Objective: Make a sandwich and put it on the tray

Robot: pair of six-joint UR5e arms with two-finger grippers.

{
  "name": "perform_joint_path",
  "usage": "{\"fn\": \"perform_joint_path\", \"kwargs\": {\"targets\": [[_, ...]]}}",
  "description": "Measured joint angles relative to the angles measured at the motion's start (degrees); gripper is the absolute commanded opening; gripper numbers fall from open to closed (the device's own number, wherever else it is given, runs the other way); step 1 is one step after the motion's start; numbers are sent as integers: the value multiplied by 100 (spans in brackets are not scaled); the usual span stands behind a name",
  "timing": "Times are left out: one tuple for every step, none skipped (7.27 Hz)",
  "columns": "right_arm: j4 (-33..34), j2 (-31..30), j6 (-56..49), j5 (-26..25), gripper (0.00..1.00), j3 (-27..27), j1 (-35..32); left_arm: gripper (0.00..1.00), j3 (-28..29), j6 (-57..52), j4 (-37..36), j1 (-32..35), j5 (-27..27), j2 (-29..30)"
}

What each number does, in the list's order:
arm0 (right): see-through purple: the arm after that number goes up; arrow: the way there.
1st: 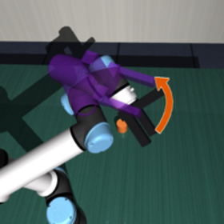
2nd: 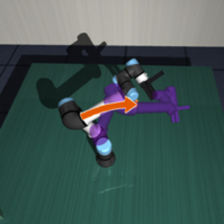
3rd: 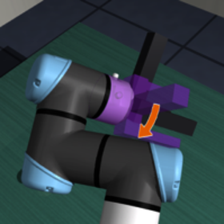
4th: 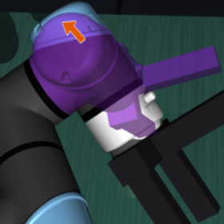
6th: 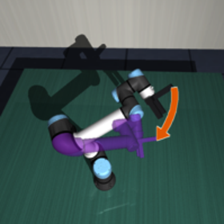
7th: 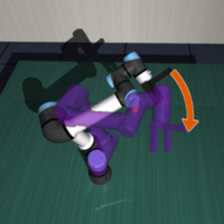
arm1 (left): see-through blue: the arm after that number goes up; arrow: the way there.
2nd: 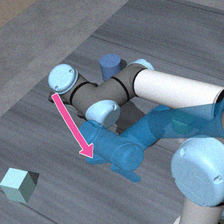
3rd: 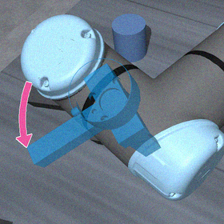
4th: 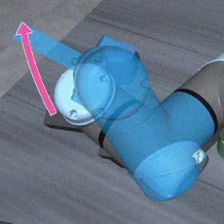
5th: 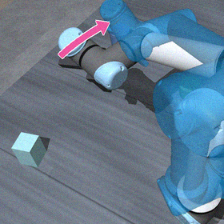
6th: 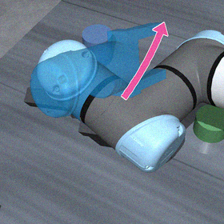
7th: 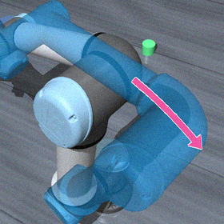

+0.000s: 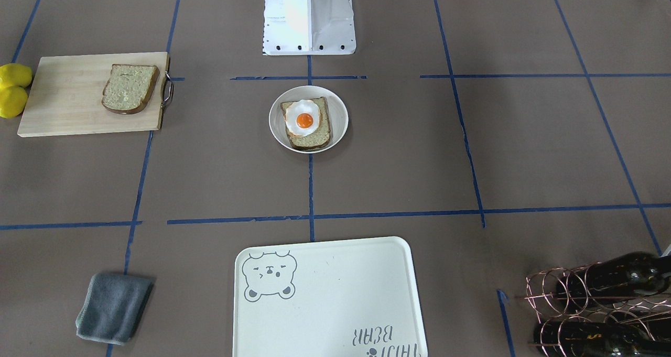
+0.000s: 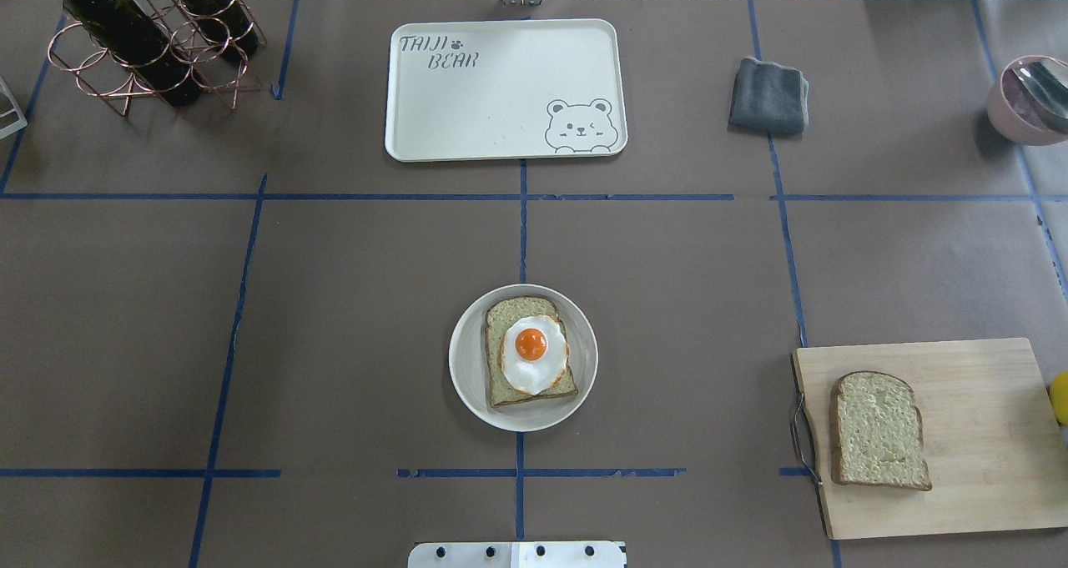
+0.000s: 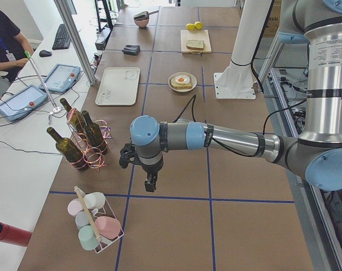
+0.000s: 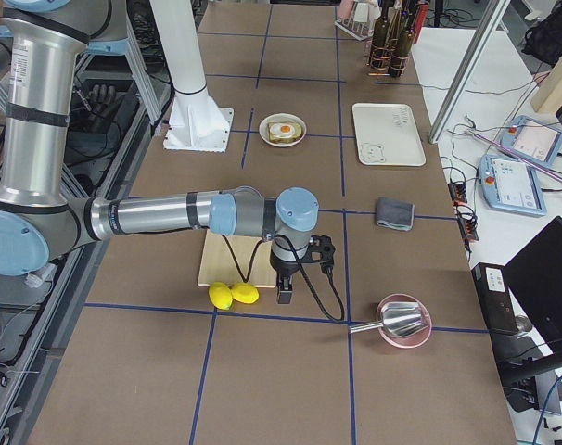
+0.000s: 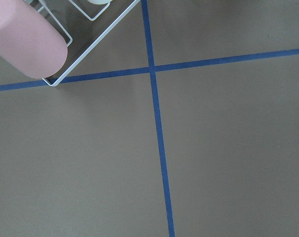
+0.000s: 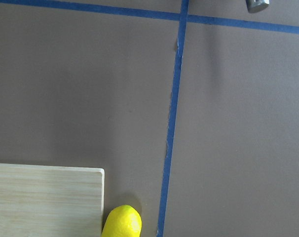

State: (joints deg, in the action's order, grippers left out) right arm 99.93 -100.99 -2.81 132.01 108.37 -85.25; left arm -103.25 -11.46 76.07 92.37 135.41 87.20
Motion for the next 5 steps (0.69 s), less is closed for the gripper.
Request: {"fn": "perform_joint_path", "kwargs": {"targets": [[0,0,0,2,100,1,0,100,-9,-24,-5,4,0,9],[0,2,0,24,100,39,-22,100,-34,-81,-9,7,-5,20],[-2,8,0,115,100,133,-57,100,-29,-116,-14,7,-20,30],[-6,15,4,221,100,204,-76,100,-4,-111,-19,5,-23,37],[-6,21,23,276,100,215,-83,100,15,-102,-10,-1,0,40]]}}
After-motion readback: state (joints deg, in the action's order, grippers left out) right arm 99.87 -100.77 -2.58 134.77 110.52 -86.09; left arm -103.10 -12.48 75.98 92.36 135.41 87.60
